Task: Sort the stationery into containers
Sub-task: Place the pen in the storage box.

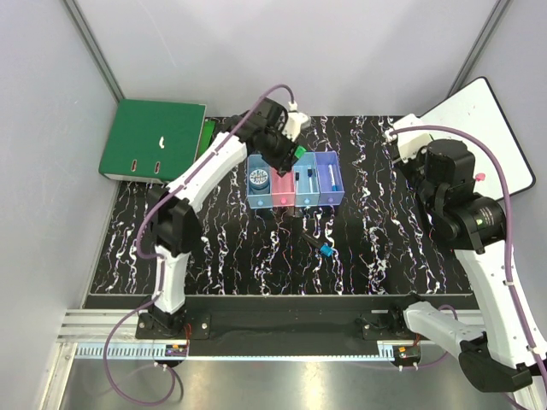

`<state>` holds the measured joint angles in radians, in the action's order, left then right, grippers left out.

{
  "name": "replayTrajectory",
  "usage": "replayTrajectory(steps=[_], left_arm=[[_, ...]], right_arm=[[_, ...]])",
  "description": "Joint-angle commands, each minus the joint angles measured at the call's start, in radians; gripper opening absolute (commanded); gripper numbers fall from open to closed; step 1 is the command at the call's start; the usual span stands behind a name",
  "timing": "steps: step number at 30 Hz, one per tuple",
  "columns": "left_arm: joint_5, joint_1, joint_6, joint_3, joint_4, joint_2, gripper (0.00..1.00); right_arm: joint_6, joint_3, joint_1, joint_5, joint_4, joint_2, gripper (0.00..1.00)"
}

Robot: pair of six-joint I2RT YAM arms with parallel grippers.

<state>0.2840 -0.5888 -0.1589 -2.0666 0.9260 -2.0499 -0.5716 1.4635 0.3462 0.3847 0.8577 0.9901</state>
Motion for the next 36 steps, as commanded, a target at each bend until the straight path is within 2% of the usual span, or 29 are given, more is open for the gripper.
replayTrajectory(steps=[1, 6, 14, 17, 23, 29, 36], left_arm=[[0.096, 0.030, 0.151, -0.095, -0.006, -0.108, 0.00], [0.197, 0.058, 0.243, -0.116, -0.048, -0.191, 0.00], [0.189, 0.095, 0.335, -0.136, -0.114, -0.242, 0.00], [0.144, 0.112, 0.346, -0.136, -0.130, -0.237, 0.00], [-0.079, 0.115, 0.337, -0.121, -0.133, -0.222, 0.00], [-0.225, 0.107, 0.311, -0.087, -0.133, -0.214, 0.00], [-0.223, 0.095, 0.302, -0.069, -0.125, -0.216, 0.00]], right_arm=[[-0.016, -0.014, -0.004, 0.028, -0.037, -0.011, 0.40], [-0.031, -0.023, -0.004, 0.022, -0.037, -0.014, 0.40], [-0.022, -0.048, -0.004, 0.034, -0.037, -0.010, 0.40], [-0.014, -0.057, -0.004, 0.031, -0.036, -0.008, 0.40], [-0.007, -0.061, -0.004, 0.019, -0.039, -0.001, 0.40], [-0.002, -0.058, -0.004, 0.013, -0.042, -0.004, 0.40], [-0.004, -0.074, -0.004, 0.010, -0.048, -0.013, 0.40]])
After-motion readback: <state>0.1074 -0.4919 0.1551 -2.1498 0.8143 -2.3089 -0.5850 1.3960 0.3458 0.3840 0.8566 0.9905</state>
